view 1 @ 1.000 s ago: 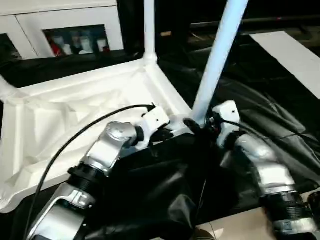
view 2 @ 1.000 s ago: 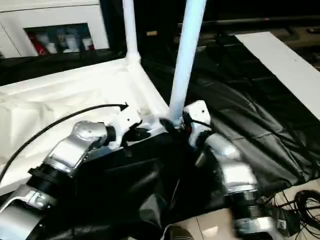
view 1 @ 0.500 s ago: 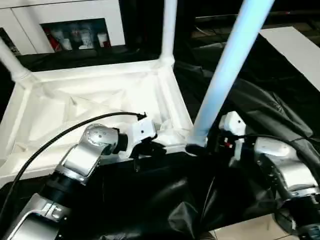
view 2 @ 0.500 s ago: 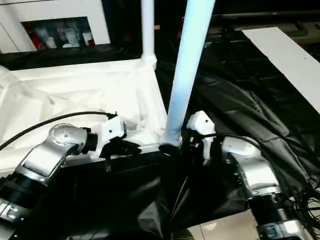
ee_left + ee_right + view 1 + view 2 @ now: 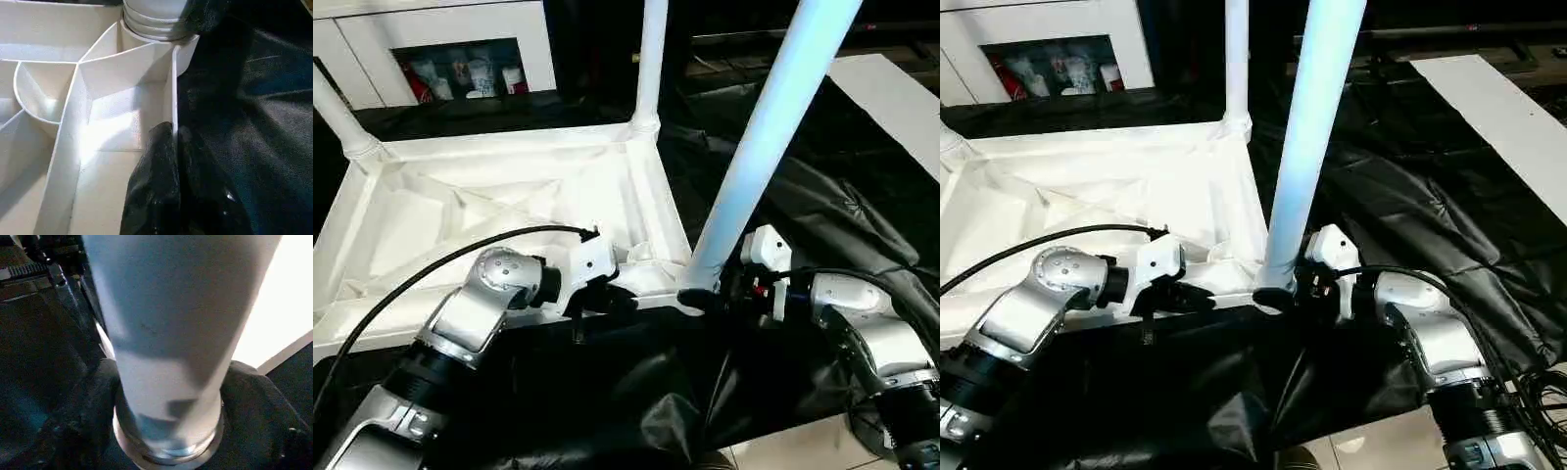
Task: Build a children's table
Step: Rotate leg to tighten
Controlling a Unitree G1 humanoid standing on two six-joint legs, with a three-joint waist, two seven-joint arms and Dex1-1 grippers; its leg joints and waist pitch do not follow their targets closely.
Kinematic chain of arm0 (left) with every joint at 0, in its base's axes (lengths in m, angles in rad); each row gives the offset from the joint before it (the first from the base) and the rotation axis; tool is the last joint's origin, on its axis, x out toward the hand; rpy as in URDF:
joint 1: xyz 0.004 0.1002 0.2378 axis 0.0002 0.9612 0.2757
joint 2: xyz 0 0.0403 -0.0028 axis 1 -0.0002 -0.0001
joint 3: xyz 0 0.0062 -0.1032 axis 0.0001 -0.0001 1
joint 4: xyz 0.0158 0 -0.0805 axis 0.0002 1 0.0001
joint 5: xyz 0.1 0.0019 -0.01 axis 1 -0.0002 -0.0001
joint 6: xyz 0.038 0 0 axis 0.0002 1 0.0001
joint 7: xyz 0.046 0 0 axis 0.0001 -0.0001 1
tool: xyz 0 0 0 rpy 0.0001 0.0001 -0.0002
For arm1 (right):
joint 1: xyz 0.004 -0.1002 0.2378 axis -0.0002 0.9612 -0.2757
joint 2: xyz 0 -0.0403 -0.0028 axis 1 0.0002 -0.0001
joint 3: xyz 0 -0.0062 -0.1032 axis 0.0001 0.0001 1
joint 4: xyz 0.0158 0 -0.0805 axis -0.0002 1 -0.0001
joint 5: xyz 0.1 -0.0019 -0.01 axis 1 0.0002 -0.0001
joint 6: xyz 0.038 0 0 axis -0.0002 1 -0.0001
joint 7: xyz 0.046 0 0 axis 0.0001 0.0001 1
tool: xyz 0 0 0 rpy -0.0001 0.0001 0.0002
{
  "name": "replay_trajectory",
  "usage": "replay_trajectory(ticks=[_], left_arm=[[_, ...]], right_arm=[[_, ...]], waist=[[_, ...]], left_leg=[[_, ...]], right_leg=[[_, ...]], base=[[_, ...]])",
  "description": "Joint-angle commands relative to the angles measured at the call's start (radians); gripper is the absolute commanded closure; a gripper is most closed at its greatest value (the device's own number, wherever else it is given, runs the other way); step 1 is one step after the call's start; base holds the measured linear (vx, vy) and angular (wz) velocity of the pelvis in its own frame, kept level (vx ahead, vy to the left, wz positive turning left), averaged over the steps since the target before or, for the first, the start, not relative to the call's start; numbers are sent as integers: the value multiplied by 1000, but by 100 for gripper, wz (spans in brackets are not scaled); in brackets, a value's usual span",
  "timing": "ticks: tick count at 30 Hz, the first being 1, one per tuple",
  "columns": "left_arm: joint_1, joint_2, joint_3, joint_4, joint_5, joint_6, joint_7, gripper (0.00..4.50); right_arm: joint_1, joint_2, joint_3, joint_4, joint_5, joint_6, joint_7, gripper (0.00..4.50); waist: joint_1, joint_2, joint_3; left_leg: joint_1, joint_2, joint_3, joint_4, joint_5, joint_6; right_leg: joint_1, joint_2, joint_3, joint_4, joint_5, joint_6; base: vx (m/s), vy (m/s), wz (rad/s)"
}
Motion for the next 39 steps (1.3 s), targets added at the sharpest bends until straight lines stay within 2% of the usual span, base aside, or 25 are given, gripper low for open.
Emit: replay_trajectory(ticks=[1,2,4,10,12,14,16,17,18,19,21,23,24,27,30,31,32,33,35,36,38,39], left_arm=[[24,3,-29,8,-14,12,-30,450],[26,4,-29,6,-13,13,-31,450],[29,7,-29,5,-12,14,-32,450],[37,9,-33,3,-8,19,-29,450],[34,-20,-26,27,5,29,25,450],[25,-49,-18,52,16,38,73,450],[1,-101,-6,106,34,57,157,450],[-18,-137,2,146,47,71,212,450],[-32,-159,6,175,56,78,249,450],[-42,-175,9,196,61,81,274,450],[-70,-213,17,252,75,90,339,450],[-82,-228,19,276,83,91,367,450],[-93,-240,19,298,90,94,391,450],[-132,-280,15,382,123,82,467,450],[-146,-297,19,412,140,67,480,450],[-147,-297,18,411,140,61,475,450],[-151,-298,18,417,141,56,475,450],[-151,-296,19,412,137,52,467,450],[-151,-289,15,405,133,43,447,450],[-147,-277,11,391,127,33,420,450],[-143,-268,7,380,123,23,396,450],[-128,-242,2,339,109,13,338,450]], right_arm=[[0,-9,6,5,-6,-9,13,150],[1,-9,8,5,-7,-9,15,150],[5,-9,12,6,-9,-12,20,178],[19,-2,19,7,-14,-16,15,187],[25,44,-1,41,-31,-11,-82,188],[21,82,-20,72,-46,-2,-169,188],[16,139,-30,103,-78,10,-290,188],[15,180,-34,114,-98,21,-370,188],[12,210,-39,119,-107,27,-425,188],[9,234,-45,121,-112,28,-466,188],[-1,292,-53,131,-136,33,-579,188],[-8,313,-52,137,-150,39,-623,188],[-16,331,-46,145,-167,43,-661,188],[-57,404,-38,191,-209,68,-790,188],[-60,433,-35,190,-195,50,-771,188],[-53,438,-42,177,-171,30,-744,188],[-49,445,-48,168,-158,18,-734,156],[-42,441,-52,153,-146,10,-715,136],[-35,431,-57,135,-133,13,-696,120],[-27,408,-59,108,-115,24,-656,120],[-23,388,-58,93,-106,29,-625,87],[-8,323,-58,48,-58,53,-505,87]], waist=[[2,-14,-65],[2,-15,-64],[2,-13,-63],[2,-12,-60],[1,-12,-57],[-1,-11,-53],[-6,-9,-45],[-6,-10,-44],[-6,-13,-39],[-5,-11,-39],[-5,-12,-41],[-5,-14,-41],[-5,-11,-39],[-6,-9,-41],[-5,-9,-42],[-4,-7,-43],[-4,-8,-45],[-2,-6,-46],[-2,-7,-45],[-2,-9,-42],[-2,-8,-41],[-3,-13,-40]], left_leg=[[3,29,1,-42,26,179],[3,29,1,-43,24,178],[4,30,1,-44,10,172],[5,30,1,-45,-11,157],[4,29,1,-47,-22,149],[4,29,1,-50,-59,123],[10,28,2,-57,-139,76],[12,27,0,-58,-156,63],[14,25,-2,-62,-187,40],[17,24,-5,-66,-214,26],[22,23,-8,-67,-233,16],[18,21,-9,-69,-227,17],[17,21,-7,-71,-229,19],[19,18,-11,-73,-246,10],[15,20,-12,-76,-242,18],[15,22,-11,-76,-235,22],[14,22,-10,-77,-228,26],[16,23,-8,-76,-216,32],[12,24,-7,-77,-208,41],[11,24,-7,-79,-214,43],[8,24,-9,-82,-226,46],[7,25,-9,-81,-231,49]], right_leg=[[72,-63,45,-45,99,-310],[71,-62,44,-45,95,-310],[70,-63,44,-47,69,-308],[69,-63,45,-50,36,-302],[66,-63,45,-54,16,-299],[64,-64,43,-63,-59,-290],[55,-63,44,-80,-213,-253],[54,-64,44,-84,-251,-242],[54,-65,45,-93,-333,-214],[51,-66,45,-98,-402,-185],[47,-68,47,-104,-441,-158],[48,-66,48,-104,-438,-146],[44,-65,49,-107,-439,-140],[42,-67,49,-109,-464,-126],[44,-67,49,-110,-448,-115],[44,-67,50,-109,-420,-121],[46,-67,50,-108,-400,-125],[45,-67,50,-107,-365,-137],[48,-66,50,-105,-336,-155],[48,-66,49,-107,-344,-155],[50,-68,47,-109,-377,-146],[48,-69,47,-113,-405,-138]], base=[[0,0,0],[0,0,0],[0,0,0],[0,0,0],[0,0,0],[0,0,0],[0,0,0],[0,0,0],[0,0,0],[0,0,0],[0,0,0],[0,0,0],[0,0,0],[0,0,0],[0,0,0],[0,0,0],[0,0,0],[0,0,0],[0,0,0],[0,0,0],[0,0,0],[0,0,0]])
